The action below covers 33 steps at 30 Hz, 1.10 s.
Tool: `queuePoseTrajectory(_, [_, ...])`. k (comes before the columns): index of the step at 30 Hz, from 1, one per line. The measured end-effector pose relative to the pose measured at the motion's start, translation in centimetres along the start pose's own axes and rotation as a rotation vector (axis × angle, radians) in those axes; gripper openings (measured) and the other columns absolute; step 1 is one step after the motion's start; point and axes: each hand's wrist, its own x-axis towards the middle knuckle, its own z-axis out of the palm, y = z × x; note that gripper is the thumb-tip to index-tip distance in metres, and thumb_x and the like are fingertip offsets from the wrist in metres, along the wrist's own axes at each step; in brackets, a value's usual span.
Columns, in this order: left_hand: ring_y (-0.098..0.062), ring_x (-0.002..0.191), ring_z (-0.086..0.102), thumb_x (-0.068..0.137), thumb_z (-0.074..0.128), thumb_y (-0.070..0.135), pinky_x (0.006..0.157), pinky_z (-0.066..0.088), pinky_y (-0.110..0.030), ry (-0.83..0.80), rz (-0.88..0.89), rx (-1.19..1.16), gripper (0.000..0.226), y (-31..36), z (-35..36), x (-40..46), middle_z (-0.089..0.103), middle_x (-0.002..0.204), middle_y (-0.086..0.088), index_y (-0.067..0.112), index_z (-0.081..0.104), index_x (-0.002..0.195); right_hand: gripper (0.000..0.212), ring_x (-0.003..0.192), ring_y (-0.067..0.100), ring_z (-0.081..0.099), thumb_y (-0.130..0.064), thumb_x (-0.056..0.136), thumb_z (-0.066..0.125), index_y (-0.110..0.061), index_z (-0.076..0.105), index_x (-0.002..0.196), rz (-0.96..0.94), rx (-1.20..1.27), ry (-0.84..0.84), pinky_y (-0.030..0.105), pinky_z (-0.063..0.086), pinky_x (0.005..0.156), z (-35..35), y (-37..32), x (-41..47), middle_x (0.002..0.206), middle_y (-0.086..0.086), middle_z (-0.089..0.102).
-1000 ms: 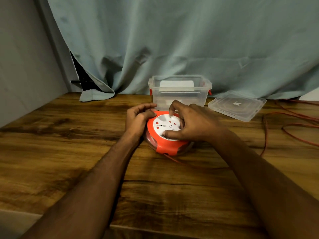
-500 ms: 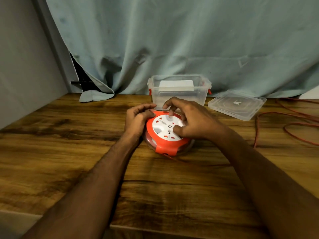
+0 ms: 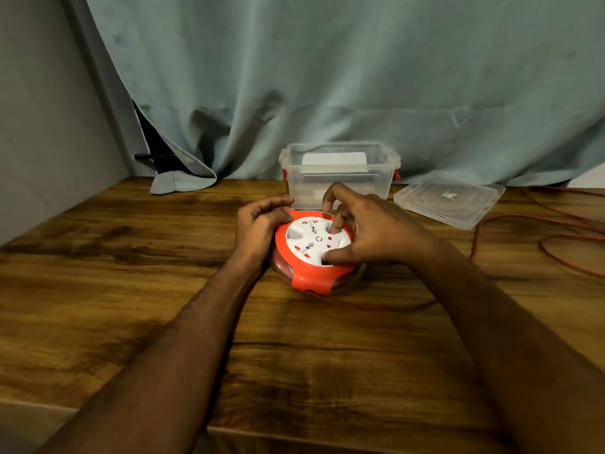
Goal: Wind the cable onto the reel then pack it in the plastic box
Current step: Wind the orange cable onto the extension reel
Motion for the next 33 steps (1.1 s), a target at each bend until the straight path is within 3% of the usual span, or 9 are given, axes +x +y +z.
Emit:
queuePoseTrajectory(4, [-0.028, 0.086, 0.073, 0.073, 0.067, 0.004, 0.07, 0.058, -0.032, 0.002, -0.01, 0.0, 0.03, -0.1, -0.1, 0.0, 0.077, 0.097, -0.014, 0.013, 0.079, 0.099, 0.053, 0.077, 0.009, 0.06, -0.071, 0.058, 0.079, -0.032, 0.059, 0.087, 0.043, -0.07, 0.041, 0.032, 0.046, 0.061, 0.5, -0.7, 0.2, 0.08, -0.014, 0.065])
queuePoseTrajectory(6, [-0.027, 0.085, 0.074, 0.069, 0.068, 0.008, 0.07, 0.059, -0.031, -0.003, -0.016, 0.001, 0.032, 0.0, 0.0, -0.1, 0.078, 0.095, -0.013, 0.014, 0.079, 0.098, 0.051, 0.072, 0.008, 0.057, -0.072, 0.058, 0.077, -0.028, 0.061, 0.077, 0.046, -0.102, 0.075, 0.03, 0.038, 0.056, 0.8, -0.8, 0.2, 0.075, -0.014, 0.062])
queuePoseTrajectory(9, [-0.026, 0.085, 0.075, 0.067, 0.069, 0.009, 0.071, 0.059, -0.031, -0.011, -0.007, 0.01, 0.034, 0.2, 0.1, -0.1, 0.078, 0.093, -0.011, 0.013, 0.079, 0.099, 0.052, 0.068, 0.005, 0.051, -0.074, 0.064, 0.072, -0.024, 0.06, 0.068, 0.036, -0.127, 0.121, 0.028, 0.028, 0.054, 1.5, -1.0, 0.4, 0.068, -0.013, 0.058])
queuePoseTrajectory(14, [-0.029, 0.089, 0.073, 0.067, 0.068, 0.008, 0.078, 0.059, -0.035, -0.036, 0.002, 0.015, 0.034, 0.2, 0.1, -0.1, 0.077, 0.093, -0.013, 0.013, 0.079, 0.098, 0.048, 0.068, 0.007, 0.052, -0.068, 0.075, 0.069, -0.022, 0.059, 0.064, 0.04, -0.095, 0.188, 0.025, 0.027, 0.054, 2.8, -1.5, 0.9, 0.064, -0.012, 0.056])
queuePoseTrajectory(17, [-0.032, 0.092, 0.072, 0.067, 0.067, 0.006, 0.083, 0.059, -0.039, -0.034, 0.005, 0.014, 0.033, 0.1, 0.1, -0.1, 0.077, 0.096, -0.016, 0.012, 0.079, 0.098, 0.037, 0.069, 0.011, 0.055, -0.061, 0.079, 0.07, -0.025, 0.06, 0.072, 0.008, -0.07, 0.181, 0.026, 0.029, 0.055, 2.9, -1.8, 1.0, 0.064, -0.013, 0.054])
queuePoseTrajectory(21, [-0.036, 0.096, 0.073, 0.078, 0.064, -0.003, 0.086, 0.06, -0.043, -0.034, 0.007, 0.024, 0.033, 0.0, -0.1, -0.1, 0.077, 0.103, -0.021, 0.007, 0.078, 0.106, 0.026, 0.07, 0.01, 0.058, -0.044, 0.081, 0.07, -0.036, 0.059, 0.103, -0.066, -0.03, 0.173, 0.027, 0.036, 0.058, 1.9, -1.6, 0.7, 0.068, -0.011, 0.059])
queuePoseTrajectory(24, [-0.038, 0.096, 0.073, 0.082, 0.064, -0.005, 0.082, 0.061, -0.042, -0.03, 0.006, 0.044, 0.033, 0.0, -0.1, -0.2, 0.076, 0.106, -0.023, 0.004, 0.077, 0.11, 0.056, 0.074, 0.0, 0.055, -0.029, 0.073, 0.074, -0.042, 0.051, 0.122, -0.081, 0.011, 0.115, 0.023, 0.036, 0.056, 0.8, -0.8, 0.5, 0.094, -0.016, 0.067])
queuePoseTrajectory(27, [-0.037, 0.095, 0.072, 0.084, 0.062, -0.008, 0.08, 0.06, -0.041, -0.022, -0.001, 0.052, 0.031, 0.2, -0.1, -0.3, 0.075, 0.106, -0.022, 0.003, 0.076, 0.111, 0.082, 0.093, 0.005, 0.058, -0.026, 0.069, 0.081, -0.044, 0.039, 0.137, -0.042, 0.018, -0.028, 0.028, 0.048, 0.064, 0.1, -0.2, 0.3, 0.113, -0.021, 0.064])
queuePoseTrajectory(33, [-0.035, 0.097, 0.071, 0.088, 0.061, -0.008, 0.078, 0.059, -0.038, -0.012, -0.01, 0.07, 0.031, 0.1, 0.0, -0.4, 0.073, 0.11, -0.021, 0.001, 0.074, 0.115, 0.1, 0.124, 0.015, 0.057, -0.026, 0.071, 0.086, -0.039, 0.03, 0.153, 0.0, 0.058, -0.076, 0.036, 0.056, 0.088, -0.5, 0.5, 0.1, 0.126, -0.019, 0.067])
